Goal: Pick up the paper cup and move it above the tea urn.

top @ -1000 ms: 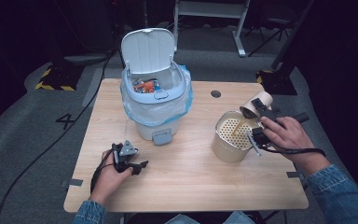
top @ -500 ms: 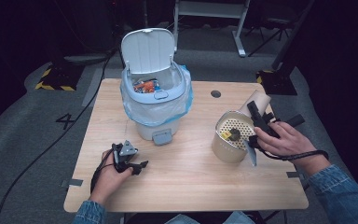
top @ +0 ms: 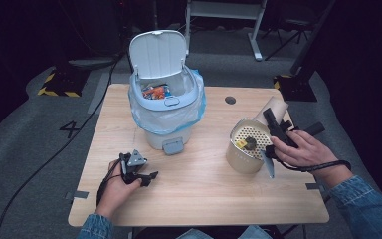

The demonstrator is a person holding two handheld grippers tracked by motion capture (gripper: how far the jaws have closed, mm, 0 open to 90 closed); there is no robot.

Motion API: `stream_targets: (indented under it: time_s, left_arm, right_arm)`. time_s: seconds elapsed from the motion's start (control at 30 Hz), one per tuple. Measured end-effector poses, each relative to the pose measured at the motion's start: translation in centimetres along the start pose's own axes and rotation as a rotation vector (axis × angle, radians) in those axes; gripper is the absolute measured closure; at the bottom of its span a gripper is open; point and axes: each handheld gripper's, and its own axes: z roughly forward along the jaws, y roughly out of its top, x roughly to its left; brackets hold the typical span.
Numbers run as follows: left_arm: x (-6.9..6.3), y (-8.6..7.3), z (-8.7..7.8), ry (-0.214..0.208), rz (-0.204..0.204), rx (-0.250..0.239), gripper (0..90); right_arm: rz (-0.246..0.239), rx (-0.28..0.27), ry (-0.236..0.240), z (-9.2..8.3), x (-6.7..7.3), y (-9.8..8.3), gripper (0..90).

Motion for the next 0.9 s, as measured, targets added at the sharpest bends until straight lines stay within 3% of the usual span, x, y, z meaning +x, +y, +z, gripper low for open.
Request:
stream_targets:
  time_s: [0.13,0.3,0.47,0.57,0.67,0.8,0.9]
  left_arm:
    - [0.0,0.0,0.0,-0.001,0.000,-0.001,31.9]
    - [0.0,0.0,0.0,-0.001,-0.001,-0.001,32.0]
    - [0.0,0.0,0.0,0.000,0.000,0.000,32.0]
    - [0.0,0.0,0.0,0.000,0.000,0.000,32.0]
    - [0.0,0.0,0.0,0.000,0.000,0.000,32.0]
    - [0.0,0.0,0.0,0.000,0.000,0.000,32.0]
    - [0.0,0.0,0.0,-0.001,0.000,-0.001,32.0]
  right_arm:
    - [0.049,-0.011,0.000,-0.1,-0.2,-0.2,36.7]
    - [0.034,-0.008,-0.003,-0.1,-0.5,-0.2,36.6]
    - [0.221,-0.056,0.048,0.1,-0.6,-1.2,36.2]
    - [0.284,-0.065,0.070,0.2,-0.6,-2.0,36.2]
    - [0.435,-0.114,0.113,0.2,-0.8,-3.0,36.1]
    - [0.587,-0.154,0.156,0.3,-0.9,-4.0,35.7]
    - [0.764,-0.204,0.207,0.5,-0.7,-4.8,35.4]
